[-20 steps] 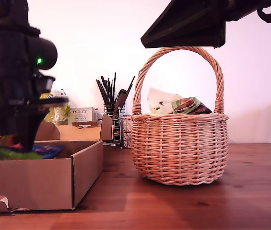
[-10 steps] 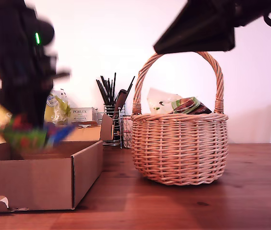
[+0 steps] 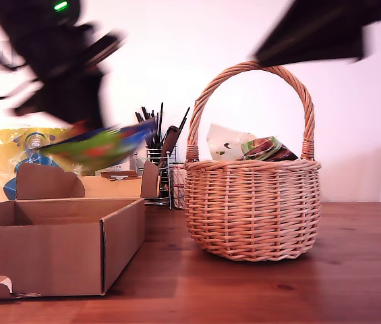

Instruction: Move the bags of Easter eggs from the cardboard box on the left into the woven basket on the right side.

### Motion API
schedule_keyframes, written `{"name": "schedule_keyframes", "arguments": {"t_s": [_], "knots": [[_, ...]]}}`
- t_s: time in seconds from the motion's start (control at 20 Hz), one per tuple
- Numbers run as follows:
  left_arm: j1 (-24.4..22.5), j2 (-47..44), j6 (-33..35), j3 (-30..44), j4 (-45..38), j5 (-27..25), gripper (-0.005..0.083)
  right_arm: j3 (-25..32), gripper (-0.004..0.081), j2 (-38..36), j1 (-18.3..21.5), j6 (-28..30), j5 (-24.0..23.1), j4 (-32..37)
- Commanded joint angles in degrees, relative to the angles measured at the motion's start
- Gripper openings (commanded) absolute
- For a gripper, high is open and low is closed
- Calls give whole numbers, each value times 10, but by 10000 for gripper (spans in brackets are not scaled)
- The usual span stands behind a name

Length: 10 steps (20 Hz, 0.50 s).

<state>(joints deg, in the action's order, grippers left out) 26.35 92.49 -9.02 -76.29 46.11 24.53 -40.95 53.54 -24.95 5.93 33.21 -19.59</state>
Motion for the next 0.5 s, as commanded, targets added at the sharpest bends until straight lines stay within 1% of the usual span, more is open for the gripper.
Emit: {"name": "schedule_keyframes", "arguments": {"t_s": [0.0, 0.1, 0.25, 0.35, 0.45], "knots": [[20, -18, 0, 0, -29, 22, 54, -2, -13, -18, 15, 1, -11, -30], [49, -18, -2, 0, -70, 35, 54, -2, -13, -41, 35, 1, -15, -66], [83, -17, -19, 0, -156, 27, 54, -2, -13, -56, 50, 1, -19, -84], [104, -16, -24, 0, -219, -7, 54, -2, -13, -56, 51, 1, -19, -85], [123, -3, -31, 0, -283, -28, 54, -2, -13, -56, 51, 1, -19, -86]]}}
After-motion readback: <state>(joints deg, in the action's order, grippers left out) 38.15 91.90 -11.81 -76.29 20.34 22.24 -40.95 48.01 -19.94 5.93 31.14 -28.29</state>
